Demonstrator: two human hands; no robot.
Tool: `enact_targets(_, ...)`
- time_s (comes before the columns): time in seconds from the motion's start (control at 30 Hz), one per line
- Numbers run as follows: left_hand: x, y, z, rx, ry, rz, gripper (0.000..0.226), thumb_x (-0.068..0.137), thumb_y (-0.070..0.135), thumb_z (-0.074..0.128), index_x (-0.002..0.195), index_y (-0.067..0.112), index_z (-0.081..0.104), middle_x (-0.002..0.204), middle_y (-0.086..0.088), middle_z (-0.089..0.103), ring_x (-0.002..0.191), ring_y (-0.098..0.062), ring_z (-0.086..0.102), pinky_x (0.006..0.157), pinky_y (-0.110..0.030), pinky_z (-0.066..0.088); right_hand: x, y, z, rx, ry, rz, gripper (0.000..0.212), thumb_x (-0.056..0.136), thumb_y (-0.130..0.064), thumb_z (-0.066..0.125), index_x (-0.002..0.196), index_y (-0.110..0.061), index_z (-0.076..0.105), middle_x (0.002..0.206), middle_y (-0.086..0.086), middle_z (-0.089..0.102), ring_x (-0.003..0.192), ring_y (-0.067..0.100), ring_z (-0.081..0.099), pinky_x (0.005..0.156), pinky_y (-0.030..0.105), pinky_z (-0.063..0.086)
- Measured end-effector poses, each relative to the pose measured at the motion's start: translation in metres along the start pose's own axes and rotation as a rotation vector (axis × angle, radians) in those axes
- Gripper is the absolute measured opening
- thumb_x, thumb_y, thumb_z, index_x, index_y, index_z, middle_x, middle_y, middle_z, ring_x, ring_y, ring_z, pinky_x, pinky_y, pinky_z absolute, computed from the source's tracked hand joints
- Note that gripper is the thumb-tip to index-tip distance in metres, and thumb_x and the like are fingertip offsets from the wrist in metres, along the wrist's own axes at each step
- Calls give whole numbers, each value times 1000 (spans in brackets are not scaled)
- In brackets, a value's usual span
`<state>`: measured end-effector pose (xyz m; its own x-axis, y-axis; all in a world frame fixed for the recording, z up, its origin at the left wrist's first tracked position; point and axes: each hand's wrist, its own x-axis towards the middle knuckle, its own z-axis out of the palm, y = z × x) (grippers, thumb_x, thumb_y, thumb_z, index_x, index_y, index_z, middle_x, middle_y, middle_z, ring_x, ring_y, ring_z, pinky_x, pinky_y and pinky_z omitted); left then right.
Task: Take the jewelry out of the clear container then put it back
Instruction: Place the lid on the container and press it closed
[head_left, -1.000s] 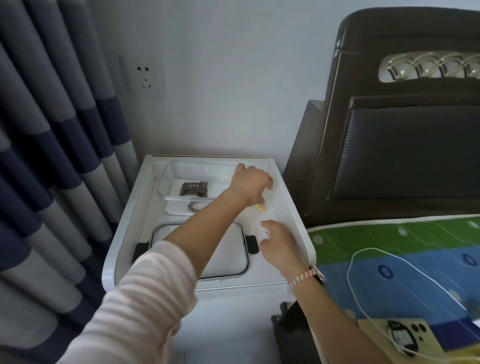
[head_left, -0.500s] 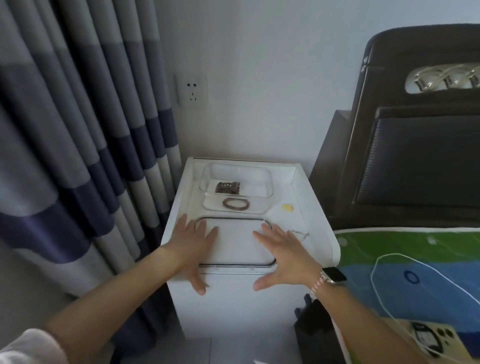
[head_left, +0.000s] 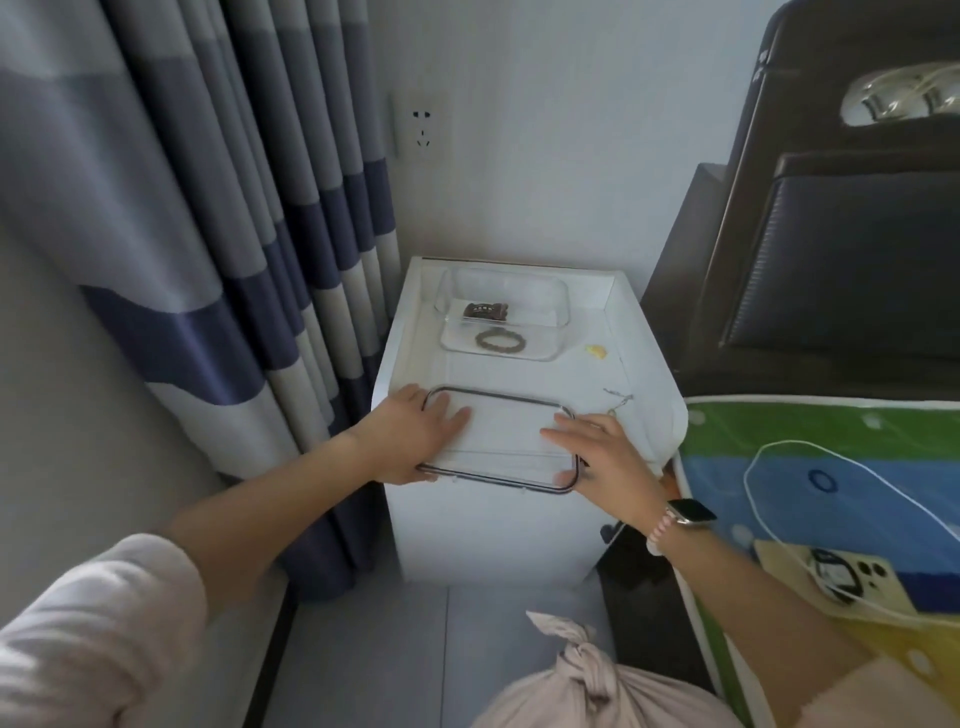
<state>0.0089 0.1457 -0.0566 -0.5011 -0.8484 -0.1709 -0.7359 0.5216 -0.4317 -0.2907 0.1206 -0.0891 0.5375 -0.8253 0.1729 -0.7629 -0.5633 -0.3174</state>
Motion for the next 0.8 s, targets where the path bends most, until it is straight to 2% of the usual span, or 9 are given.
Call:
enact_targets(0.13, -12, 0, -7, -6, -3, 10, 81, 93, 47, 43, 158, 16, 8, 155, -16, 34, 130, -35, 48, 120, -49, 18, -10, -1, -6, 135, 56, -1, 43, 82, -11, 74, 124, -15, 67, 135, 6, 60, 123, 26, 49, 105, 20, 33)
enact_targets(0.2, -17, -4, -14, -132, -1, 13, 73, 93, 34, 45, 158, 22, 14, 154, -5, 41, 129, -27, 51, 121, -46, 19, -9, -1, -10, 251, 133, 18, 39, 82, 7, 69, 117, -8, 71, 129, 12, 64, 120, 26, 56, 103, 15, 39)
enact_targets(0.3, -19, -12, -23, -573, 130, -67, 46, 97, 23, 47, 142, 30, 50, 115, 3, 71, 100, -20, 65, 94, -32, 47, -1, -3, -25, 541, 261, 171, 33, 82, 14, 64, 103, -9, 74, 112, 12, 71, 108, 26, 67, 99, 30, 52)
enact_targets(0.37, -13, -21, -30, -850, 274, -194, 18, 97, 25, 52, 105, 24, 68, 87, 0, 73, 77, -19, 66, 74, -33, 53, 12, -4, -39, 653, 302, 291, 21, 85, -1, 67, 95, -19, 72, 99, 8, 74, 97, 26, 69, 91, 41, 56)
enact_targets(0.43, -1, -34, -40, -1196, 411, -363, 14, 94, 26, 63, 81, 22, 66, 85, -3, 74, 70, -16, 69, 73, -36, 58, 28, -5, -54, 765, 379, 363, 11, 85, -8, 70, 92, -16, 69, 94, 11, 73, 87, 27, 68, 82, 39, 56)
enact_targets(0.53, 27, -61, -57, -1690, 604, -622, 6, 86, 20, 76, 85, 19, 70, 95, -8, 77, 77, -14, 71, 78, -31, 60, 63, -5, -78, 917, 530, 460, 16, 80, -11, 76, 92, -11, 66, 84, 7, 70, 74, 15, 64, 69, 26, 54)
enact_targets(0.63, 65, -91, -63, -1778, 691, -891, 12, 86, 26, 76, 86, 15, 72, 89, -3, 77, 66, -9, 64, 68, -23, 57, 107, -6, -92, 1024, 531, 562, 9, 81, -12, 74, 78, -5, 69, 70, 3, 65, 59, 10, 54, 53, 13, 50)
enact_targets(0.73, 99, -118, -54, -1748, 631, -1059, 18, 85, 28, 75, 75, 13, 70, 80, -3, 74, 56, -10, 59, 50, -17, 50, 148, 1, -93, 1139, 521, 708, 34, 77, -12, 79, 53, -11, 54, 56, 5, 51, 51, 13, 47, 52, 20, 47)
enact_targets(0.8, 115, -132, -43, -1669, 564, -1134, 21, 83, 30, 77, 81, 9, 71, 69, -3, 66, 54, -12, 58, 47, -17, 50, 169, 11, -88, 1121, 510, 795, 44, 69, -17, 84, 47, -13, 47, 49, 3, 49, 40, 12, 46, 50, 22, 44)
